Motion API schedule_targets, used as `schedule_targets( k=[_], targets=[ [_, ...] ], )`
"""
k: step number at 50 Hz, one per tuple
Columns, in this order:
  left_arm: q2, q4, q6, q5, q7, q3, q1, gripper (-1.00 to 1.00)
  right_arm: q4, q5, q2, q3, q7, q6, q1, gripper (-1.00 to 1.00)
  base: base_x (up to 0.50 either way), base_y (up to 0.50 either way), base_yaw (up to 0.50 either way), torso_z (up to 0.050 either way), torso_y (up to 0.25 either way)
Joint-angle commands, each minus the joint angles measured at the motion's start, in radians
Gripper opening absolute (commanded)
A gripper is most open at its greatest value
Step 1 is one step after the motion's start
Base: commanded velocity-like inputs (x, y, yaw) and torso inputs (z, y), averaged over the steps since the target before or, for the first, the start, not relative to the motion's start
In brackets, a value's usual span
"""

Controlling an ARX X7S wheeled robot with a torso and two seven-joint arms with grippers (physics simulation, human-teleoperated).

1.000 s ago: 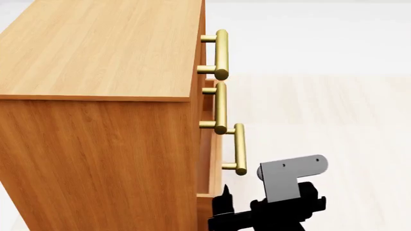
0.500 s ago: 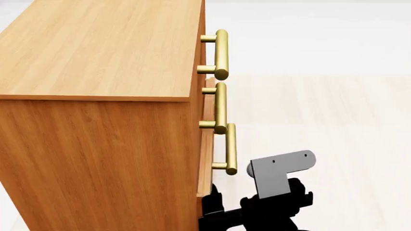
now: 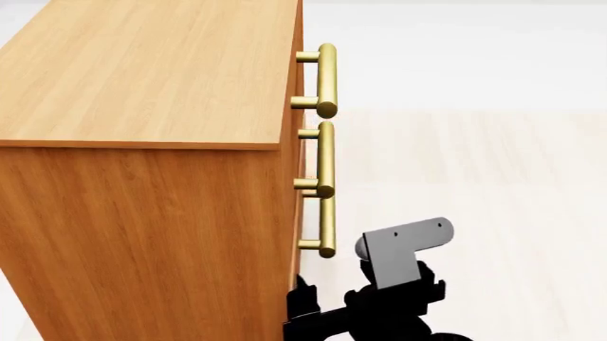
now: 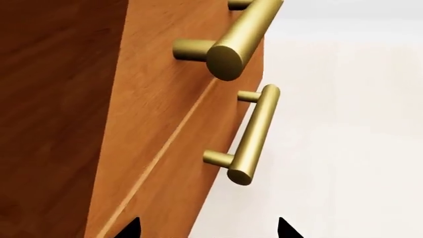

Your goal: Put the bowl in the bottom drawer of the cabinet and close it.

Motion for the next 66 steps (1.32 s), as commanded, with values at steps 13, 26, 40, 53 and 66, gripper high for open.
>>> schedule_targets(
  k=[13,26,40,53,66],
  targets=[
    [0.0,0.001,-0.001,0.002,-0.004,0.001,0.001,1.0,-0.03,0.23,0.051,0.042,-0.169,0.2,0.049,1.0,0.0,0.0,0.0,0.0,0.001],
    [0.0,-0.006,0.0,0.0,-0.003,0.002,-0.004,1.0,-0.041,0.119,0.064,0.01,-0.058,0.108,0.035,1.0,0.0,0.0,0.0,0.0,0.0],
    [-0.01,0.011,-0.021,-0.024,-0.001,0.004,-0.002,1.0,-0.184,0.022,0.143,0.058,0.095,0.065,-0.042,1.0,0.0,0.0,0.0,0.0,0.0],
    [-0.053,0.107,-0.059,-0.059,0.001,-0.003,0.02,1.0,-0.336,-0.019,0.207,0.139,0.194,0.075,-0.087,1.0,0.0,0.0,0.0,0.0,0.0],
    [-0.128,0.268,-0.126,-0.063,-0.012,-0.024,0.055,1.0,-0.56,-0.002,0.256,0.318,0.289,0.191,-0.083,1.0,0.0,0.0,0.0,0.0,0.0]
  ],
)
